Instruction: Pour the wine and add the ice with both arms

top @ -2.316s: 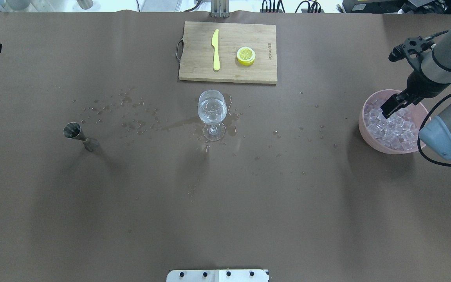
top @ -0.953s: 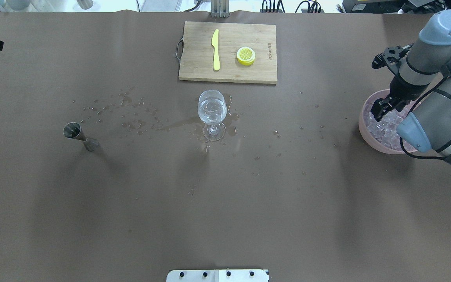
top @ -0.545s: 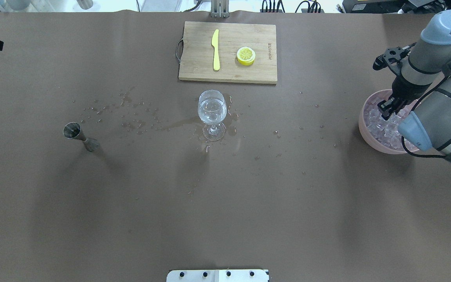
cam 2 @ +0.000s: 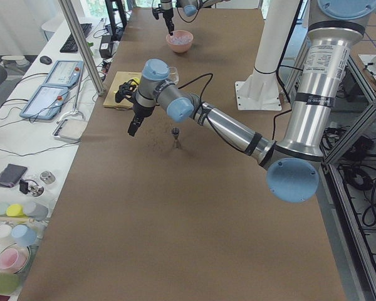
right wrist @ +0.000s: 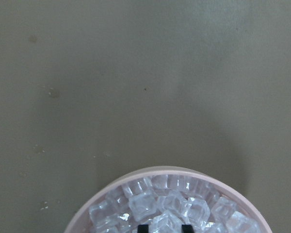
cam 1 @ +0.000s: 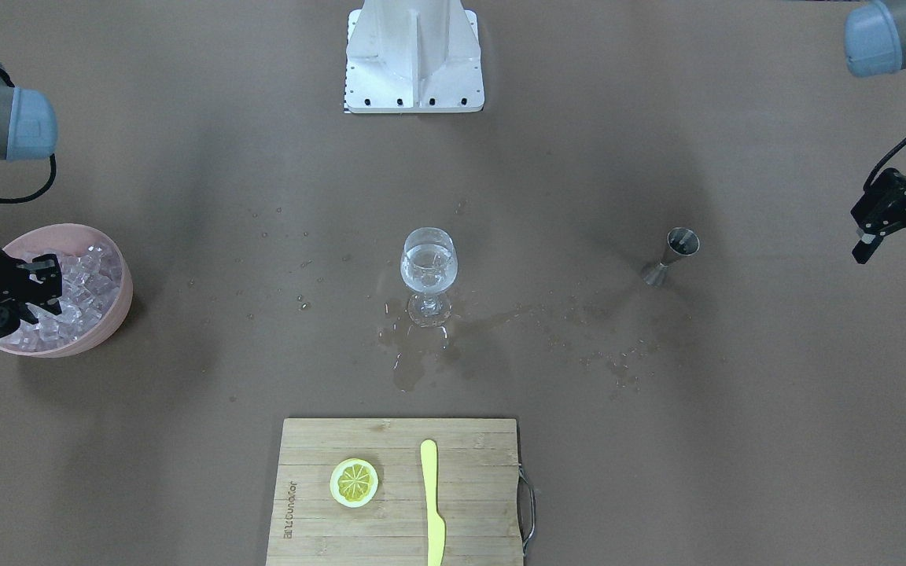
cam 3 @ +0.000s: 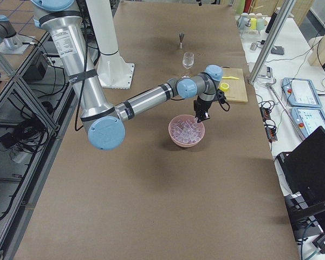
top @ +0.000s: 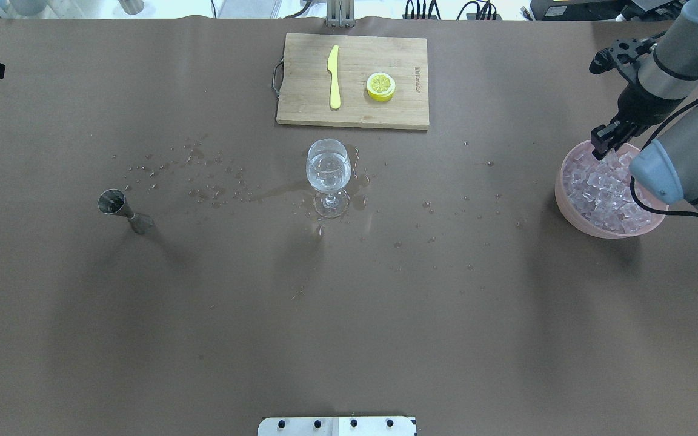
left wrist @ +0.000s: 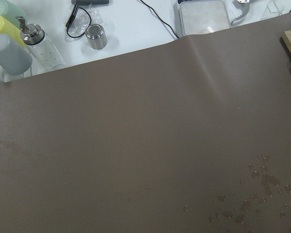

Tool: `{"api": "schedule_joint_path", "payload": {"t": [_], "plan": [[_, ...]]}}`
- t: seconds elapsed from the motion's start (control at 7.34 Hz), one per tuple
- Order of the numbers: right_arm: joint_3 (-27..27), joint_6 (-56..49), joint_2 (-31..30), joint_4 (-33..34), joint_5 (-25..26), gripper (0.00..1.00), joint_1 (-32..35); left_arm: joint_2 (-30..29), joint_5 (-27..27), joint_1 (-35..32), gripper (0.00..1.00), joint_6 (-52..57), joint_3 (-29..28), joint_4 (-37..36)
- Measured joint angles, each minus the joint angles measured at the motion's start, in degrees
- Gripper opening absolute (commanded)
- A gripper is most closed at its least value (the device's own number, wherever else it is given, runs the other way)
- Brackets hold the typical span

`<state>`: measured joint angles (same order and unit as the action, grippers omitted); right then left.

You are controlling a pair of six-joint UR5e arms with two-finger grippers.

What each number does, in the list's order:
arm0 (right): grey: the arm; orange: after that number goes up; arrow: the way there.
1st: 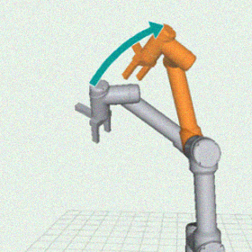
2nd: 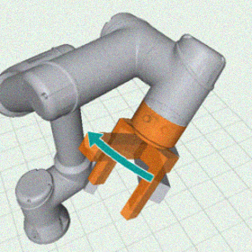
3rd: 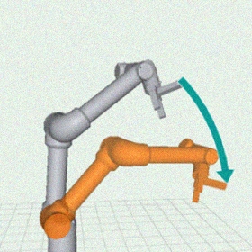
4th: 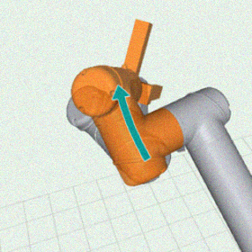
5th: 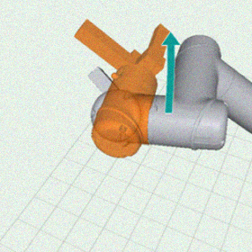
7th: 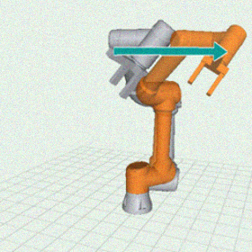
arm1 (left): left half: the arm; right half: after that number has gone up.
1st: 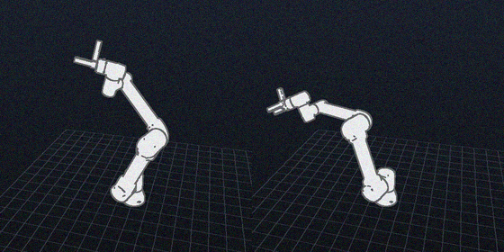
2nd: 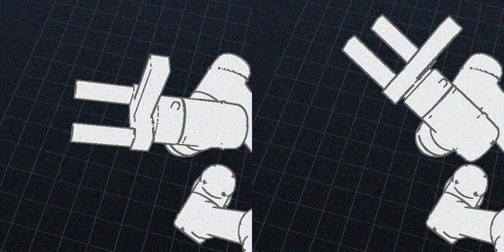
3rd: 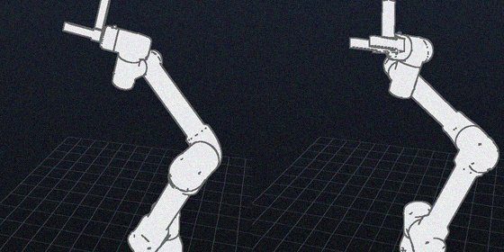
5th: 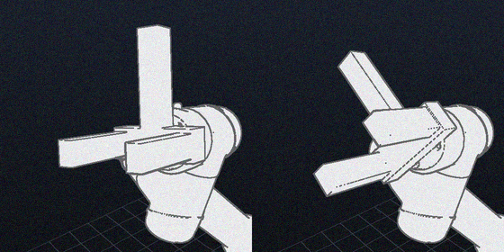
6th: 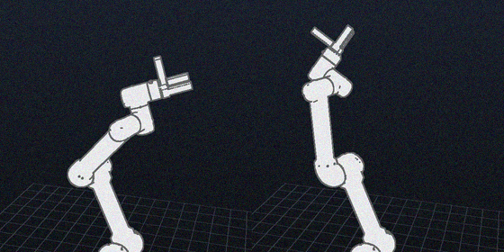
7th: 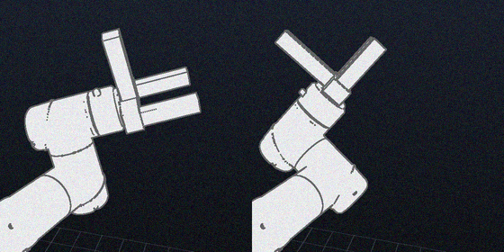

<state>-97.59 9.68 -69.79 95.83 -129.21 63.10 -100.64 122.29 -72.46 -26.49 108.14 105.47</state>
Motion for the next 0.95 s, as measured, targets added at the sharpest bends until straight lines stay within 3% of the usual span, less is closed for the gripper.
{"api": "schedule_joint_path", "payload": {"t": [0.27, 0.68, 0.95], "plan": [[-3.8, 7.7, 3.9, -0.4, -1.5, 0.00, 0.2, 0.2, -0.2, -0.2, 0.98, 2.4, -0.7, 0.0], [-8.4, 19.3, 9.4, -1.4, -2.3, 0.00, -1.4, 0.5, -0.9, -1.4, 0.98, 14.3, -3.5, 0.0], [-9.3, 27.1, 11.1, -8.5, -1.7, 0.00, -4.8, 1.5, -1.5, -3.4, 0.98, 23.6, -5.0, -0.1]]}}
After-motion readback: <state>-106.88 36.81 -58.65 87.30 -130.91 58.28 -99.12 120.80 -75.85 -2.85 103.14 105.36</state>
